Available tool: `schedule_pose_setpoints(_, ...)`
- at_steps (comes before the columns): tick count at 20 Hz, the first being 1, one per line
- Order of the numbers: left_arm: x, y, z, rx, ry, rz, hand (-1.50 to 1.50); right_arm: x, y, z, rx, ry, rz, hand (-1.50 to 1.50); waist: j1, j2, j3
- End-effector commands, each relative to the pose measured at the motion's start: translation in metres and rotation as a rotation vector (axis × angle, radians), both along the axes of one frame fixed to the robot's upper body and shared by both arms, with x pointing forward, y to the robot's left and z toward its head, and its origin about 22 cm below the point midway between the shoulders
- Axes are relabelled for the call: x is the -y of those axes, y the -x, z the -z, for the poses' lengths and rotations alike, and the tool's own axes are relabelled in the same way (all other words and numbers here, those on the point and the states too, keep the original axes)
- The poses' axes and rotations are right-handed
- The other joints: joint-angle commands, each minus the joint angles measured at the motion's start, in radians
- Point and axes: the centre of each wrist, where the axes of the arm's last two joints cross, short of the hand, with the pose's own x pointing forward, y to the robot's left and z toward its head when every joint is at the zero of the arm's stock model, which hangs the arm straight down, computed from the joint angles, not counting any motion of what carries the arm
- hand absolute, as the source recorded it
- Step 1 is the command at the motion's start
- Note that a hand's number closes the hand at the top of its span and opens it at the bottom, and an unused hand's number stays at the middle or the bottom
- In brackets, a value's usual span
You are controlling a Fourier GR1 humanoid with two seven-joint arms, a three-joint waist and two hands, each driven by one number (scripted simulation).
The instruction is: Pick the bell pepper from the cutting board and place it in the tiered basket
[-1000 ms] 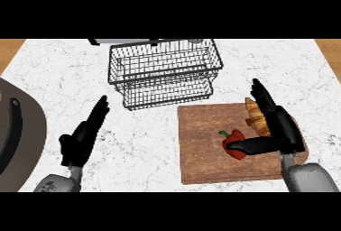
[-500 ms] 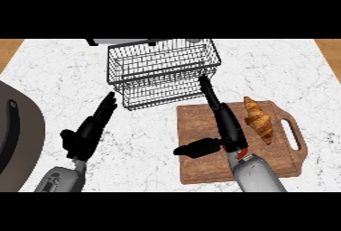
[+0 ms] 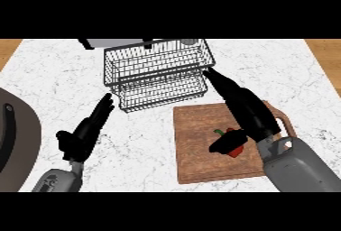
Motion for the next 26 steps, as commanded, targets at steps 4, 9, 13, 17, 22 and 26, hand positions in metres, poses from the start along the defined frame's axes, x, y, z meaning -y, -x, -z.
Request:
schedule_pose_setpoints(4,-0.005,0.004,0.002,0.003,0.0,-0.002,0.0,-0.011,0.02,-0.047,-0.103,0.567,-0.028,-1.5,-0.003,-0.002,0.0)
schedule_pose_setpoints(9,-0.005,0.002,0.0,-0.005,0.012,0.013,0.0,-0.03,0.059,-0.08,-0.17,0.642,-0.04,-1.5,0.001,0.009,0.005)
schedule_pose_setpoints(13,-0.003,0.01,0.007,0.023,0.004,0.006,0.0,-0.048,0.067,-0.081,-0.206,0.649,0.006,-1.5,0.012,0.012,0.005)
schedule_pose_setpoints(17,0.008,0.001,-0.004,0.01,0.007,0.008,0.0,-0.055,0.066,-0.077,-0.181,0.6,0.085,-1.5,0.017,0.014,0.006)
schedule_pose_setpoints(22,0.002,-0.003,-0.006,0.006,0.007,0.021,0.0,-0.049,0.055,-0.056,-0.182,0.736,0.17,-1.5,0.015,0.014,0.006)
schedule_pose_setpoints(26,0.006,-0.005,-0.002,-0.003,0.021,0.024,0.0,-0.053,0.053,-0.022,-0.253,0.754,0.194,-1.5,0.019,0.018,0.007)
